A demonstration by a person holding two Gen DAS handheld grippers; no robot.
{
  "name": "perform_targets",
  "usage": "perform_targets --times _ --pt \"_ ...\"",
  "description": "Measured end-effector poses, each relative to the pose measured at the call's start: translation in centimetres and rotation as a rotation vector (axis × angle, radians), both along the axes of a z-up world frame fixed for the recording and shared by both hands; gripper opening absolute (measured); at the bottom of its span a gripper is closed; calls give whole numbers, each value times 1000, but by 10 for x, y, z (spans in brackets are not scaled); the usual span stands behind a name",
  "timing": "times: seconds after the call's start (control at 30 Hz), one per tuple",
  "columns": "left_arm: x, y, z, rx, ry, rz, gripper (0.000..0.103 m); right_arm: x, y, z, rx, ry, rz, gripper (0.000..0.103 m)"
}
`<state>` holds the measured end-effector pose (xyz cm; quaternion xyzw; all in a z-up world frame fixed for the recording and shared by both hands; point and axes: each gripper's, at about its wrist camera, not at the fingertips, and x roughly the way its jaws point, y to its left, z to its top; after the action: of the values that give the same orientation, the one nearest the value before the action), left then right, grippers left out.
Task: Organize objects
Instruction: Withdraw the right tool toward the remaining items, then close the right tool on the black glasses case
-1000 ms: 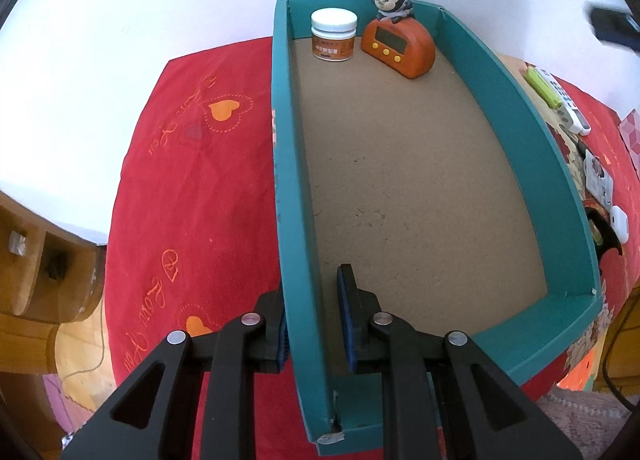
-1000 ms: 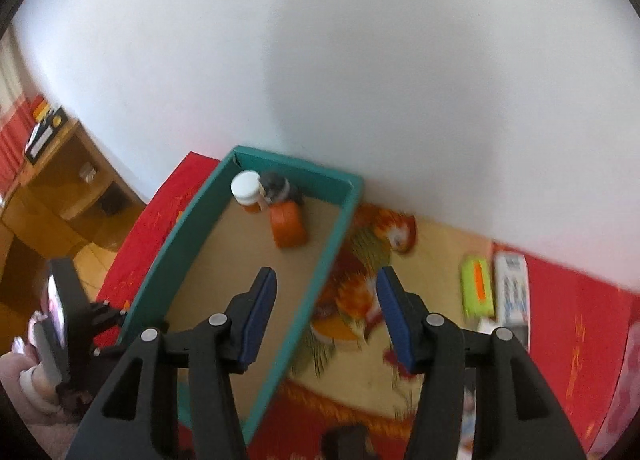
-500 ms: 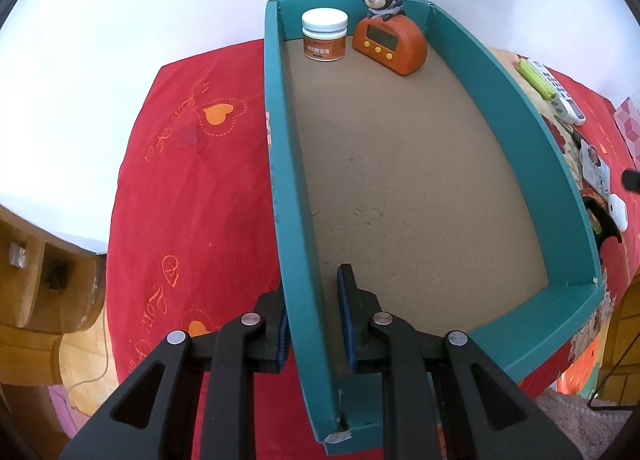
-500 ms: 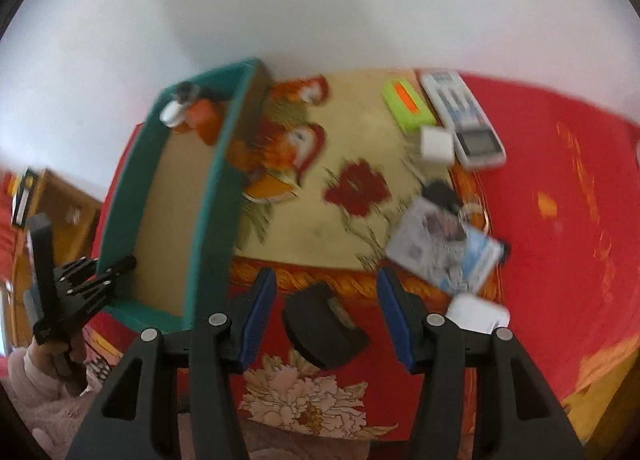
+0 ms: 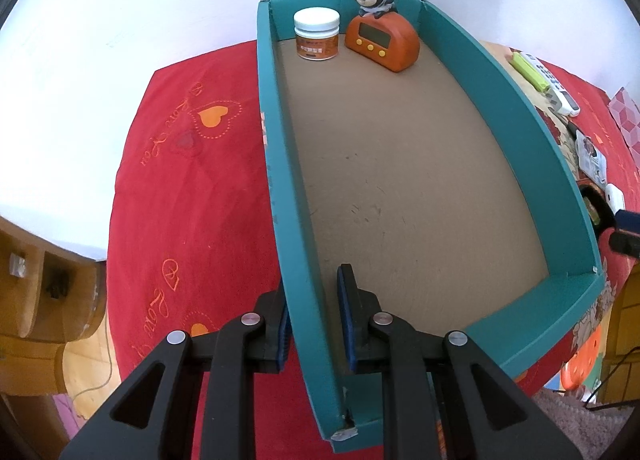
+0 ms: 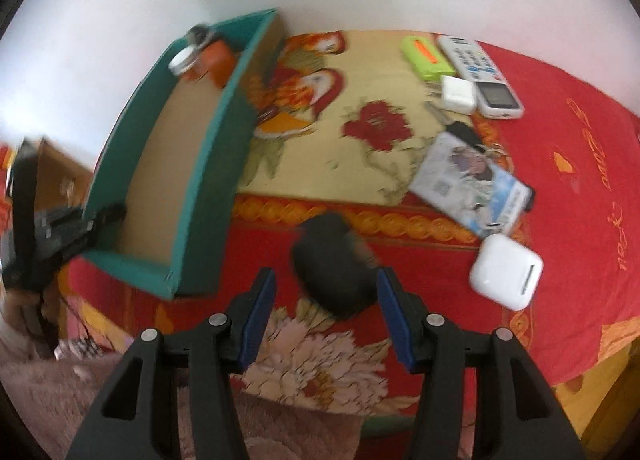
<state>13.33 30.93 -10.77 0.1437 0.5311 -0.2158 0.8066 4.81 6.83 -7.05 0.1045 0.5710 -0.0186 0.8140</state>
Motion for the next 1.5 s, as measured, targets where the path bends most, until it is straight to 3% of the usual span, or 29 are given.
perform_targets --times 0.1,0.3,0.43,0.67,0.9,1.2,1.5 --pt "0 0 0 0 -1 -1 20 -1 14 -2 -82 -1 54 53" --pt "-1 1 0 1 -2 -1 20 4 10 -4 -72 -10 48 53" --pt "-1 1 0 -2 0 2 20 7 20 -11 -147 3 100 59" --pt "0 1 0 -3 1 7 20 11 29 -29 -280 23 152 58" --pt "-1 1 0 -5 1 9 20 11 19 -27 -192 -8 103 44" --pt "-1 2 0 -4 1 9 20 18 18 -13 -102 -42 76 44" --pt "0 3 0 -6 2 9 20 42 31 28 -65 -133 90 44"
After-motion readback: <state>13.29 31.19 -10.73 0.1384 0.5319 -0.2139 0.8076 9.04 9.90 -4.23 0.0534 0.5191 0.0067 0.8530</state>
